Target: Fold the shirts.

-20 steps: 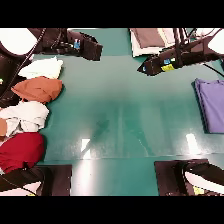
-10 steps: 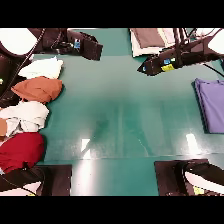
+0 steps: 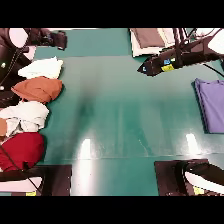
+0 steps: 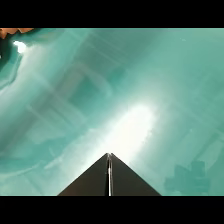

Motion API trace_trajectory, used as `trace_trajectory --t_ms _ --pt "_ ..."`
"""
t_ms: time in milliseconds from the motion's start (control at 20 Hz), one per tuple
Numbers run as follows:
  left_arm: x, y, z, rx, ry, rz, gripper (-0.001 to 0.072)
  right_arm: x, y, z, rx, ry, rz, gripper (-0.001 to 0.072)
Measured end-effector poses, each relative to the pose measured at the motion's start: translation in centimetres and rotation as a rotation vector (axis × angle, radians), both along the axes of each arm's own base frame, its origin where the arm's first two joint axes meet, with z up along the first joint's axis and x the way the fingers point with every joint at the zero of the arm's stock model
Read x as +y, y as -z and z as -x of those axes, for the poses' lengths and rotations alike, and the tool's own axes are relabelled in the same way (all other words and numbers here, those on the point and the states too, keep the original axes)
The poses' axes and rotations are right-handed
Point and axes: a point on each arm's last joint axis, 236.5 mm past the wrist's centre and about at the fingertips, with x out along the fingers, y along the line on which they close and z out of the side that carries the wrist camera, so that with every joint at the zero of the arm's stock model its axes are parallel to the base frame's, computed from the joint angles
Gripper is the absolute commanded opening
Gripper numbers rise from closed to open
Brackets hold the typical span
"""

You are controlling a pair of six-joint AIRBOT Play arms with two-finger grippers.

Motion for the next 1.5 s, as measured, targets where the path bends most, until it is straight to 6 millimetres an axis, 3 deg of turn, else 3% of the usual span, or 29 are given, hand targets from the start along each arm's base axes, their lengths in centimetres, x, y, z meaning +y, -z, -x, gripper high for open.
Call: trace_trajectory --t_ms 150,300,450,650,700,750,800,900,1000,1100,1200,1300,1400,1500 --pt "5.9 6.3 -3.0 0.098 -0.116 -0.028 0.0623 0.0 0.0 0.0 0.0 0.0 0.0 0.0019" --pt "10.3 12.7 -4.9 0.186 -0.19 -0.043 0.0623 0.0 0.0 0.1 0.003 -0.002 0.001 0.0019" --pt "13.1 17.8 -6.0 0.243 -0.233 -0.044 0.0622 0.0 0.1 0.2 0.006 -0.004 0.003 0.0019" --pt "14.7 21.3 -6.7 0.268 -0.254 -0.043 0.0621 0.0 0.1 0.2 0.008 -0.005 0.003 0.0019" --pt "14.9 21.8 -6.8 0.272 -0.255 -0.042 0.0547 0.0 0.1 0.2 0.008 -0.005 0.003 0.0019" --pt "15.0 22.3 -6.8 0.279 -0.258 -0.041 0.0243 0.0 0.1 0.2 0.007 -0.005 0.003 0.0019" --pt "15.1 22.5 -6.8 0.284 -0.261 -0.041 0.0036 0.0 0.1 0.2 0.007 -0.004 0.003 0.0019" --pt "15.3 22.1 -6.8 0.292 -0.266 -0.039 0.0024 0.0 0.0 0.2 0.005 -0.004 0.001 0.002" --pt "15.5 20.0 -7.0 0.283 -0.276 -0.037 0.0023 0.0 -0.5 0.1 -0.013 0.002 -0.006 0.0019" --pt "15.4 14.9 -7.6 0.211 -0.281 -0.027 0.0023 -0.2 -2.0 0.0 -0.064 0.017 -0.025 0.0019" --pt "14.6 6.9 -7.6 0.072 -0.263 -0.024 0.0023 -0.8 -4.7 -0.3 -0.151 0.055 -0.06 0.0019" --pt "12.7 -2.5 -6.0 -0.099 -0.221 -0.017 0.0023 -2.0 -8.0 -0.6 -0.253 0.112 -0.102 0.0019" --pt "10.2 -11.2 -2.7 -0.255 -0.166 -0.019 0.0022 -4.0 -11.0 -0.6 -0.337 0.181 -0.14 0.0019" --pt "7.0 -17.6 1.4 -0.37 -0.092 -0.021 0.0022 -6.1 -13.5 -0.2 -0.4 0.246 -0.165 0.0019"
